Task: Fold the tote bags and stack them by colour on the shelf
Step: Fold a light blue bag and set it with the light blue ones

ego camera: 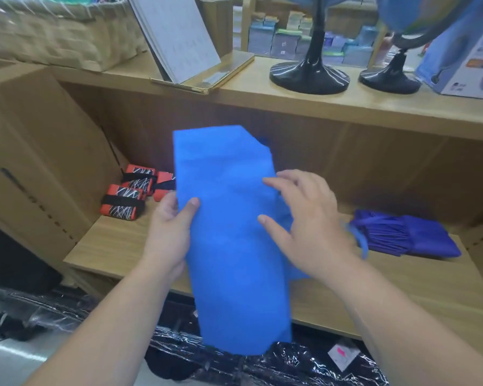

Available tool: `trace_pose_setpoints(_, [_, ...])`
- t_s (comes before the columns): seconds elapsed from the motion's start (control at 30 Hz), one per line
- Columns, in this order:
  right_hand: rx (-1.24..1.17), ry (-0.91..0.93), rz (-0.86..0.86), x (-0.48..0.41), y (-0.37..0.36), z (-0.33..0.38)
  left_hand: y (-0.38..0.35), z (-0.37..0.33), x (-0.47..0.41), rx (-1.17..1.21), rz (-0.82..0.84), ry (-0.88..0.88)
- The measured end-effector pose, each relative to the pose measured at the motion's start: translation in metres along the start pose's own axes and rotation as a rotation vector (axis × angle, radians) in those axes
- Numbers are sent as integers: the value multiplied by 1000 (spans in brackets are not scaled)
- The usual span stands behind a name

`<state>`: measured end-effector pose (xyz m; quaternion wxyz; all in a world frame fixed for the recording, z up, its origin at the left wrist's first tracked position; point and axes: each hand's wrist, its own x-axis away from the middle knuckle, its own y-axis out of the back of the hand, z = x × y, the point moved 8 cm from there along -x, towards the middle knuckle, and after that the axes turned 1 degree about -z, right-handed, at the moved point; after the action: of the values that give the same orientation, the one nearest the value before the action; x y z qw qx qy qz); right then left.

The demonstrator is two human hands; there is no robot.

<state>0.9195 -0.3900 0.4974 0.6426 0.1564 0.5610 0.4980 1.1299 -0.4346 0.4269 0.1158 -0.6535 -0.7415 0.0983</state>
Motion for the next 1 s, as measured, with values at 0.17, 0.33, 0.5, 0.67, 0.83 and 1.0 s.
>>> trace_pose_setpoints(0.17, [29,56,168,34,-41,15,31,34,3,183,-379,40])
trace_pose_setpoints(0.33, [145,-9,446,78,-96,-12,49,87,20,267,-619,169])
trace_pose_setpoints(0.5, [63,-124,709,140,-140,-50,68,117,35,72,-578,279])
trace_pose_setpoints(0.67, [90,8,725,149,-139,-71,118,76,38,-545,-546,18])
trace_pose_setpoints(0.83, [69,95,746,138,-129,-101,88,42,31,-1448,-122,-502])
trace_pose_setpoints(1.0, [95,39,466,131,-94,-111,82,92,25,-1534,470,-404])
